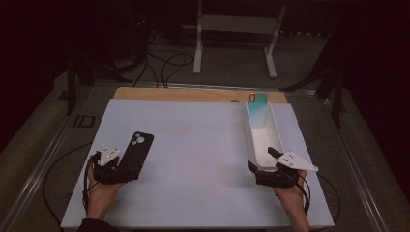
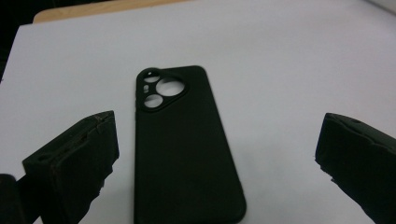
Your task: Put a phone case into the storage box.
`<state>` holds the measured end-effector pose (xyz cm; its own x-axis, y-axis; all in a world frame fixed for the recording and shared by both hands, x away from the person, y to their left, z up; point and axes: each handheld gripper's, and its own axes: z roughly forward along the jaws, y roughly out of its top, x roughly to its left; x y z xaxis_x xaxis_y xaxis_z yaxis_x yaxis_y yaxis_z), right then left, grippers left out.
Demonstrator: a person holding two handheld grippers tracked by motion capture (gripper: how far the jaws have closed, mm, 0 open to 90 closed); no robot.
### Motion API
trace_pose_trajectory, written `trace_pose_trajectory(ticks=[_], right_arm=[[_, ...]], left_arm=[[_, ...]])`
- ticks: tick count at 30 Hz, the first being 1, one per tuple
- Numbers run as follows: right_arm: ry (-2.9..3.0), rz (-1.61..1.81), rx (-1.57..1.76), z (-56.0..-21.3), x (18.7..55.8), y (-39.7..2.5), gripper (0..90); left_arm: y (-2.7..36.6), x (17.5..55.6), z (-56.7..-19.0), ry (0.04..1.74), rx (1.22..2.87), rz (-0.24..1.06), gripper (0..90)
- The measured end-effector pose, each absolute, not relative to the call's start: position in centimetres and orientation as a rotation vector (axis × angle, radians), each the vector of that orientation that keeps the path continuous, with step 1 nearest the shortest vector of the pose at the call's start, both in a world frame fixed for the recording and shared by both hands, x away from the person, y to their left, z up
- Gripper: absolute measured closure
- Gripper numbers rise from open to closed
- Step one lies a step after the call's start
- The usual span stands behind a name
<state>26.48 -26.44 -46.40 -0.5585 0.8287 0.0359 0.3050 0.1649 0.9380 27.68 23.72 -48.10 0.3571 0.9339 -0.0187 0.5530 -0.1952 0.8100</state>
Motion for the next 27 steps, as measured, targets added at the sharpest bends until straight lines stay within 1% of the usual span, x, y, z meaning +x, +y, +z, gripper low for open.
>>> trace_pose_trajectory(ticks=[13,27], right_arm=[[1.948,1.391,1.069,-46.3,26.5,-26.6,7.7],[1.943,1.388,1.070,-46.3,26.5,-26.7,7.8]], left_arm=[[23.4,29.8,-49.9,1.386,1.954,0.598,0.4],[23.4,31.1,-51.2,1.453,1.996,0.547,1.7]])
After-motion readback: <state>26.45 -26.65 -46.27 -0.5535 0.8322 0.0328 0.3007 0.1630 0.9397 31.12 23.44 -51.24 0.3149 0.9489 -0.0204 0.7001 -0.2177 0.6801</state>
